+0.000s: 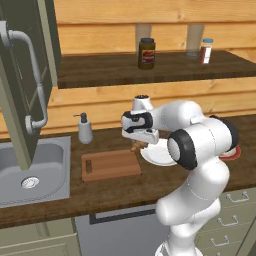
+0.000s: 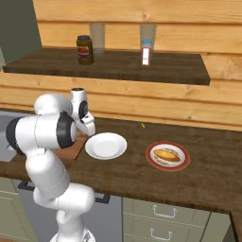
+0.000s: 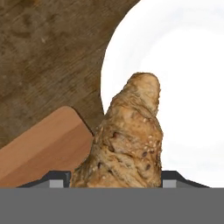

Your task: From the different types of pastries on the counter, select a croissant and place it on the cutting board. Then retrieve a jar of jam from the cabinet and place it alongside the croissant on the cutting board.

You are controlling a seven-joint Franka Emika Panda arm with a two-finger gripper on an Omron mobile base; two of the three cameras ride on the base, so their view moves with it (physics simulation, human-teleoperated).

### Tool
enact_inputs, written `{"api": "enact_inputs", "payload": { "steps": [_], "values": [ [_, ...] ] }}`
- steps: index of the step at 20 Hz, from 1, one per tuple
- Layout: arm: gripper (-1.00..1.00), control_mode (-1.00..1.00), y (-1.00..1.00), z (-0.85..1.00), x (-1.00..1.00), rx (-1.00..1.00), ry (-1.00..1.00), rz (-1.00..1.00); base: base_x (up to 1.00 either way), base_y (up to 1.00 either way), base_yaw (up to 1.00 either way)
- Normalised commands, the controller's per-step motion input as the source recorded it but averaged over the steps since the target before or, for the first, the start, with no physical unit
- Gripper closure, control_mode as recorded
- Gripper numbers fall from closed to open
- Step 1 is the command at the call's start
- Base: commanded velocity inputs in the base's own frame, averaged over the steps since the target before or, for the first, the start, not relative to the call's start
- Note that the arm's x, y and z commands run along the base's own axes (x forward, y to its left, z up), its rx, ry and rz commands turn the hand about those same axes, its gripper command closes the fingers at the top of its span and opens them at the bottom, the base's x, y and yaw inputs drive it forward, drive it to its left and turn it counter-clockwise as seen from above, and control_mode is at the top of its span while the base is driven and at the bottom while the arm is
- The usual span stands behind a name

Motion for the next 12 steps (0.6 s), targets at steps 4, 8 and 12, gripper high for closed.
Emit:
{"api": "enact_inputs", "payload": {
  "steps": [4, 8, 12],
  "values": [
    [1.00, -1.00, 0.50, -0.03, -0.48, 0.04, 0.01, 0.04, 0.00, 0.00, 0.00],
    [1.00, -1.00, 0.43, -0.09, -0.50, 0.04, 0.01, 0.00, 0.00, 0.00, 0.00],
    [1.00, -1.00, 0.30, -0.25, 0.04, 0.02, 0.00, 0.00, 0.00, 0.00, 0.00]
  ]
}}
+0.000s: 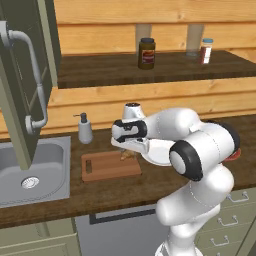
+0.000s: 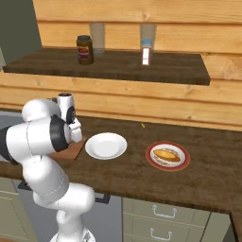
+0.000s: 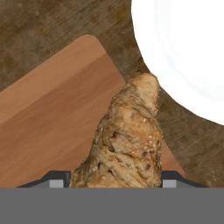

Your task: From the different types of pastries on the counter, select a croissant and place it on the cutting board. Then retrieve a jar of jam from the cabinet and place it alongside the croissant on the cutting board.

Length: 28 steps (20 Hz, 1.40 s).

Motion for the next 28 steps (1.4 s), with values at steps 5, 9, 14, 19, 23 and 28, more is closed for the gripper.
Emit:
{"api": "enact_inputs", "payload": {
  "steps": [5, 9, 14, 19, 23, 28],
  "values": [
    [1.00, -1.00, 0.10, -0.42, 0.40, 0.00, 0.00, 0.00, 0.00, 0.00, 0.00],
    [1.00, -1.00, 0.00, 0.00, 0.00, 0.00, 0.00, 0.00, 0.00, 0.00, 0.00],
    [-1.00, -1.00, 0.00, 0.00, 0.00, 0.00, 0.00, 0.00, 0.00, 0.00, 0.00],
    [-1.00, -1.00, 0.00, 0.00, 0.00, 0.00, 0.00, 0.00, 0.00, 0.00, 0.00],
    [-1.00, -1.00, 0.00, 0.08, 0.00, 0.01, 0.00, 0.00, 0.00, 0.00, 0.00],
    [-1.00, -1.00, -0.18, 0.77, -0.13, 0.06, -0.07, 0.00, 0.00, 0.00, 0.00]
  ]
}}
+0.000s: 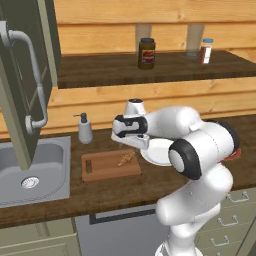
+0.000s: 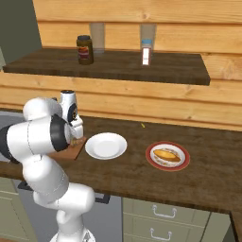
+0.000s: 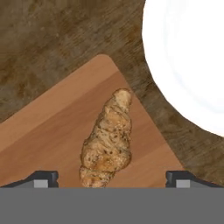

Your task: From the different types of pastries on the counter, select a croissant and place it on the cutting board. Then retrieve a jar of jam from the cabinet and place it alongside the croissant on the cutting board.

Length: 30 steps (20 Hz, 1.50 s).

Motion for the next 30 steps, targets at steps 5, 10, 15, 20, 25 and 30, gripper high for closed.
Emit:
{"api": "enact_inputs", "payload": {
  "steps": [5, 10, 15, 20, 25, 30],
  "values": [
    [-1.00, -1.00, -0.17, 0.38, -0.77, -0.01, -0.37, 0.13, 0.00, 0.00, 0.00],
    [-1.00, -1.00, -0.39, 0.02, -0.90, -0.09, -0.47, 0.33, 0.00, 0.00, 0.00],
    [-1.00, -1.00, -0.30, 0.01, -0.95, -0.08, -0.42, 0.34, 0.00, 0.00, 0.00],
    [-1.00, -1.00, -0.10, 0.23, -0.73, -0.09, -0.49, 0.34, 0.00, 0.00, 0.00],
    [-1.00, -1.00, 0.00, 0.35, -0.71, -0.14, -0.56, 0.29, 0.00, 0.00, 0.00],
    [-1.00, -1.00, 0.00, 0.17, -0.98, -0.12, -0.51, 0.19, 0.00, 0.00, 0.00]
  ]
}}
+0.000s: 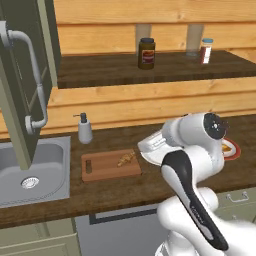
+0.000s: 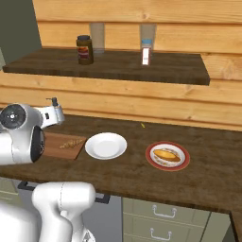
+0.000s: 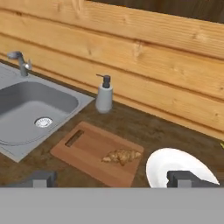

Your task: From the different types of pastries on the counter, select a croissant and place it on the cutting board. Then retrieve a jar of jam from the cabinet and place it alongside the croissant on the cutting board.

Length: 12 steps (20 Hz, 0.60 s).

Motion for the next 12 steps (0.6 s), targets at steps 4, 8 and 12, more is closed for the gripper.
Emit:
{"api": "enact_inputs", "payload": {
  "steps": [4, 8, 12],
  "values": [
    [-1.00, -1.00, 0.00, -0.26, -1.00, -0.04, -0.50, 0.05, 0.00, 0.00, 0.00],
    [-1.00, -1.00, -0.01, -0.68, -1.00, 0.00, -0.55, 0.00, 0.00, 0.00, 0.00],
    [-1.00, -1.00, -0.13, -0.77, -1.00, 0.04, -0.59, 0.00, 0.00, 0.00, 0.00]
  ]
}}
